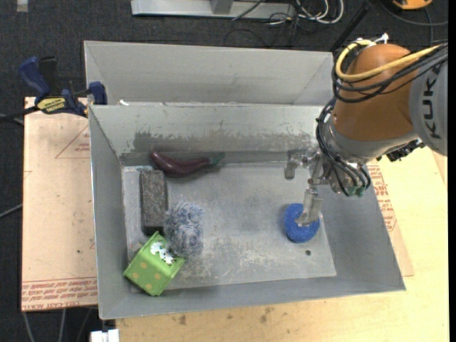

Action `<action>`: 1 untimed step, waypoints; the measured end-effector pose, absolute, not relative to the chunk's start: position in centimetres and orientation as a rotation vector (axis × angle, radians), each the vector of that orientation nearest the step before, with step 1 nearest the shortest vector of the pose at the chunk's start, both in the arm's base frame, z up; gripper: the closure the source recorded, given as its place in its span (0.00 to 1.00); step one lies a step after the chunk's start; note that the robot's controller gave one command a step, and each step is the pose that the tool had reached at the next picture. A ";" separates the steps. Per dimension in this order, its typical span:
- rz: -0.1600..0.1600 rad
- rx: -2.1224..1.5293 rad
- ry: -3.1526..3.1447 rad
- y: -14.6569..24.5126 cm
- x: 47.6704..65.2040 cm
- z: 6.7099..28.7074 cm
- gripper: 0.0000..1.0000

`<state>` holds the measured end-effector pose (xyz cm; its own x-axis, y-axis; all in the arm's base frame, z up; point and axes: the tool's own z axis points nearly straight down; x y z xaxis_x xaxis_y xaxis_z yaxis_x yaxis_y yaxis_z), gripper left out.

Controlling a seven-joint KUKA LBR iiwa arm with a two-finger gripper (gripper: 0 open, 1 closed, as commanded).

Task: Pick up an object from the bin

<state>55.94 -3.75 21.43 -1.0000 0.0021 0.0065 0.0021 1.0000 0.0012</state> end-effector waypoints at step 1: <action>-0.001 -0.002 -3.143 -3.7 56.1 21.9 0.00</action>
Offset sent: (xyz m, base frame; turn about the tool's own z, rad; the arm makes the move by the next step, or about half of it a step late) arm -0.0046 -0.0332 -0.0814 -0.1953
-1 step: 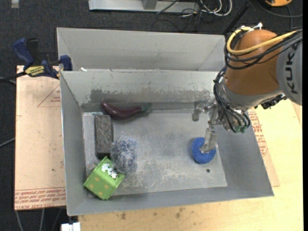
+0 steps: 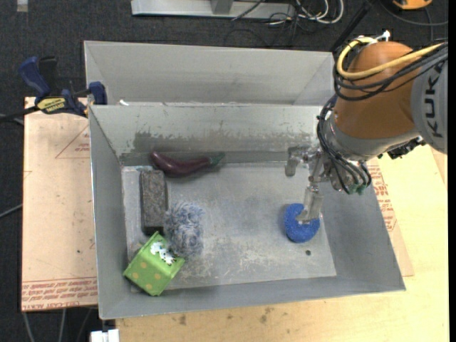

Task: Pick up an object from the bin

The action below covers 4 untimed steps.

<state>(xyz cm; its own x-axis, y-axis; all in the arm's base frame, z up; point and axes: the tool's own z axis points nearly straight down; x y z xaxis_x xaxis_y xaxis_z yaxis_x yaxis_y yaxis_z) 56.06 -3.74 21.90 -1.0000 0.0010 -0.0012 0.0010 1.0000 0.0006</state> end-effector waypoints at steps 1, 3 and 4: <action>0.001 -0.097 3.131 -4.6 56.1 19.6 0.00; 0.002 -0.105 3.143 -7.3 54.3 12.4 0.00; 0.002 0.197 3.132 -7.5 55.8 11.4 0.00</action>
Offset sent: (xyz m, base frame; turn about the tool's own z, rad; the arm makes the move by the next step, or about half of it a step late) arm -0.0228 -0.0407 -0.0862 -0.2396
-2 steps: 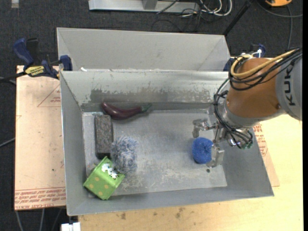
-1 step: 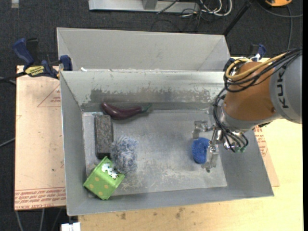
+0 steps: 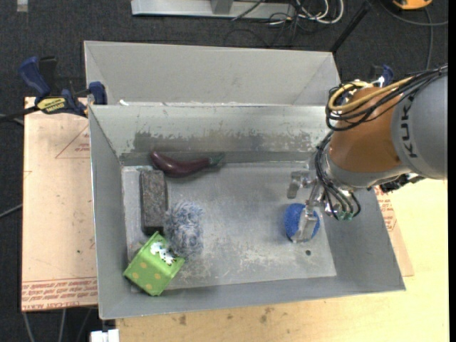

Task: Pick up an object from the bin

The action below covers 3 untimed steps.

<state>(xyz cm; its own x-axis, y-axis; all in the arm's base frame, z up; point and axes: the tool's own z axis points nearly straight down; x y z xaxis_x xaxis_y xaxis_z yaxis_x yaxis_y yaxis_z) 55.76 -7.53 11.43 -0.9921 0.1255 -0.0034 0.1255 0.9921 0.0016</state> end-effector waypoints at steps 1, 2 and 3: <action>0.001 -0.116 3.137 -7.8 55.9 8.6 0.00; 0.001 -0.316 3.123 -10.7 58.3 7.0 1.00; 0.001 -0.316 3.123 -10.7 58.3 7.0 1.00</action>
Offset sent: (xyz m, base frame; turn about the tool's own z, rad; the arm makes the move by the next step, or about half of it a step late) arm 0.0250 -0.0322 -0.0443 -0.3299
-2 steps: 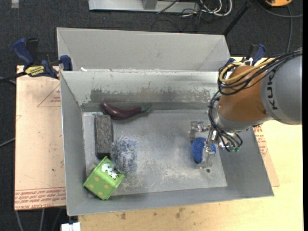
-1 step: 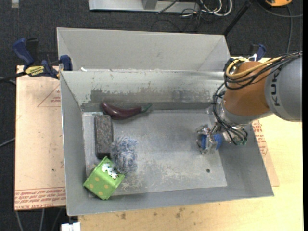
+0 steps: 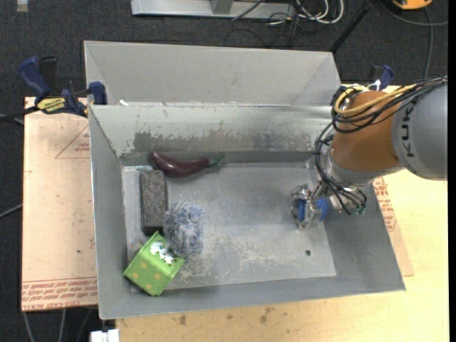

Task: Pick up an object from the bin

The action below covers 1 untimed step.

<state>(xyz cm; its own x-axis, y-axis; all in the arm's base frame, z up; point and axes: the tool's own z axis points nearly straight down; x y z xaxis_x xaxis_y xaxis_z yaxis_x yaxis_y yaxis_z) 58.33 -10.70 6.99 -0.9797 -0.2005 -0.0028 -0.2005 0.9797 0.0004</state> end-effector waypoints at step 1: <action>-0.004 -0.536 3.088 -14.8 55.6 23.1 1.00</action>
Offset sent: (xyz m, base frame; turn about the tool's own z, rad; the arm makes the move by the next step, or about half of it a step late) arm 0.0000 0.0000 0.0000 0.0000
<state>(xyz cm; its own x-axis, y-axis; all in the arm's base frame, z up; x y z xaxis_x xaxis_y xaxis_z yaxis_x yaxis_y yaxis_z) 55.59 -14.79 23.11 -0.9414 -0.3372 -0.0064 -0.3372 0.9414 -0.0039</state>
